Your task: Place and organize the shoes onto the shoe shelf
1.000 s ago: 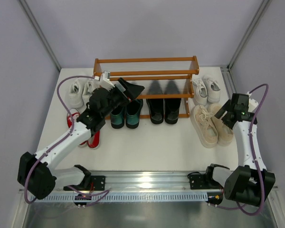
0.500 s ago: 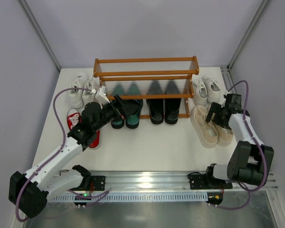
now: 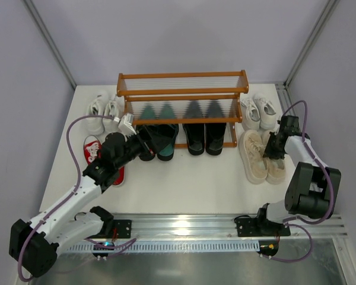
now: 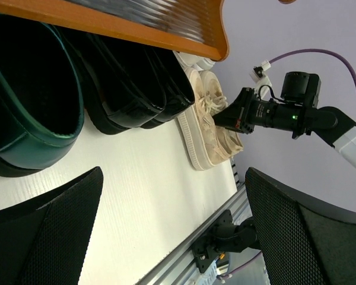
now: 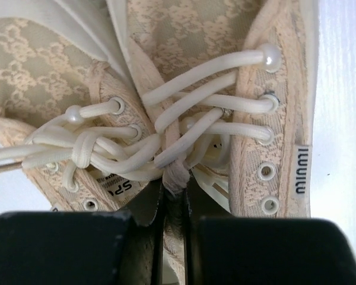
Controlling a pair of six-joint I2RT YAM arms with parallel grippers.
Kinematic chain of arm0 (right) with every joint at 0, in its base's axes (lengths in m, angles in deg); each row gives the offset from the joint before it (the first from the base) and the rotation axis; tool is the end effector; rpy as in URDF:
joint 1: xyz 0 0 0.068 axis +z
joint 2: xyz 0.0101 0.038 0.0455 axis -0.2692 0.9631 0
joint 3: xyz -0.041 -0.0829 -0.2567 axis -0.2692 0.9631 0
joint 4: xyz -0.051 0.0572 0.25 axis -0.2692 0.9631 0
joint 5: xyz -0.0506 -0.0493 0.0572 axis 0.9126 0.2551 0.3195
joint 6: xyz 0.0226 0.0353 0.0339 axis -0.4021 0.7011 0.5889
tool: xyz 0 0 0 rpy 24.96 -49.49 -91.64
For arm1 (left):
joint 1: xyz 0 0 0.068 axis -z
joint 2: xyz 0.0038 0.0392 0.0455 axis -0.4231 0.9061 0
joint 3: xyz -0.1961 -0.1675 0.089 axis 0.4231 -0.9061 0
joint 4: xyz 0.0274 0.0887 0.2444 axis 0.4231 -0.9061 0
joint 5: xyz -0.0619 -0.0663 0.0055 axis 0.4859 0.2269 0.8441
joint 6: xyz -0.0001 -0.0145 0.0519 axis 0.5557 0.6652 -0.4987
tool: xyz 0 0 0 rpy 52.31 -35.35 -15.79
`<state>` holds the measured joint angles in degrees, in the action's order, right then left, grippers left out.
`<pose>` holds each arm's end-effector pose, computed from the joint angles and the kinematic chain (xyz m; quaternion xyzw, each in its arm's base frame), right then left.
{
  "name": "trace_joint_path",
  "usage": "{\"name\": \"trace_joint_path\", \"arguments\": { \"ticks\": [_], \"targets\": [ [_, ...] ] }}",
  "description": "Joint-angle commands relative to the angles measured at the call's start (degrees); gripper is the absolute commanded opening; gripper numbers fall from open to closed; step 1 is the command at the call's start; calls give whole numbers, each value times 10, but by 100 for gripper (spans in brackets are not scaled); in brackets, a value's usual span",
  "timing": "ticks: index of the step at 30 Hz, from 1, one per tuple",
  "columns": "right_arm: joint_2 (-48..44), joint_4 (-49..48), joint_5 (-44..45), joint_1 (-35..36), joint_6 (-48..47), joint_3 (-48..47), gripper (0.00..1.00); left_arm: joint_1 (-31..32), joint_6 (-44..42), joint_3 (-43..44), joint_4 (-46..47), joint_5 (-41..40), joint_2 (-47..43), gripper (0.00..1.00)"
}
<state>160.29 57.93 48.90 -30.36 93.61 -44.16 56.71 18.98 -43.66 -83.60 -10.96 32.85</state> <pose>0.2678 -0.0687 0.1965 0.1799 0.9601 0.0085 0.2138 0.1821 -0.1201 0.2958 -0.0933 0.7733 -0.4763 0.4079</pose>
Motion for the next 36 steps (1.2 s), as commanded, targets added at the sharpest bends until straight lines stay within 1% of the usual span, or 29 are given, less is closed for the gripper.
{"name": "trace_joint_path", "arguments": {
  "ticks": [1, 2, 5, 6, 8, 9, 14, 15, 16, 18, 19, 20, 21, 23, 24, 26, 30, 33, 34, 36],
  "targets": [
    [-55, 5, -17, 17, 54, 24, 4, -4, -3, -4, 0, 14, -12, 100],
    [-109, 8, -15, 29, 65, 39, 4, -4, -3, -5, -1, 15, -13, 100],
    [-197, 31, -1, 51, 108, 59, 4, -4, -7, -6, -11, 15, -22, 100],
    [-256, 38, 10, 70, 118, 63, 4, -4, -7, -6, -15, 15, -25, 100],
    [-303, 63, 24, 88, 151, 67, 4, -5, -10, -3, -19, 15, -31, 100],
    [-342, 83, 42, 102, 162, 67, 4, -5, -10, -3, -19, 19, -32, 100],
    [-422, 143, 35, 120, 191, 54, 4, -5, -17, 3, -54, 24, -42, 100],
    [-441, 149, 13, 126, 194, 54, 4, -5, -22, 5, -59, 24, -44, 100],
    [-493, 147, -11, 137, 196, 58, 4, -5, -25, 7, -65, 24, -47, 100],
    [-544, 136, -64, 140, 189, 64, 4, -4, -35, 13, -87, 26, -59, 100],
    [-562, 129, -102, 140, 186, 68, 4, -5, -45, 17, -99, 20, -63, 99],
    [-587, 125, -182, 141, 181, 71, 4, -4, -52, 21, -110, 13, -68, 100],
    [-590, 124, -228, 142, 168, 71, 4, -5, -57, 24, -135, 7, -79, 100],
    [-600, 132, -281, 147, 152, 72, 4, -4, -69, 32, -153, -16, -89, 100],
    [-606, 136, -322, 147, 141, 71, 4, -4, -72, 34, -171, -26, -92, 100],
    [-621, 163, -348, 147, 109, 64, 4, -5, -77, 41, -186, -37, -100, 100],
    [-640, 212, -445, 147, 65, 74, 4, -4, -86, 57, -217, -59, -103, 100],
    [-642, 241, -450, 147, 38, 93, 4, -4, -92, 68, -237, -70, -102, 100],
    [-642, 231, -454, 172, 43, 109, 4, -5, -94, 71, -240, -77, -101, 100],
    [-637, 220, -453, 178, 51, 116, 4, -4, -96, 76, -241, -80, -101, 100]
  ]
}}
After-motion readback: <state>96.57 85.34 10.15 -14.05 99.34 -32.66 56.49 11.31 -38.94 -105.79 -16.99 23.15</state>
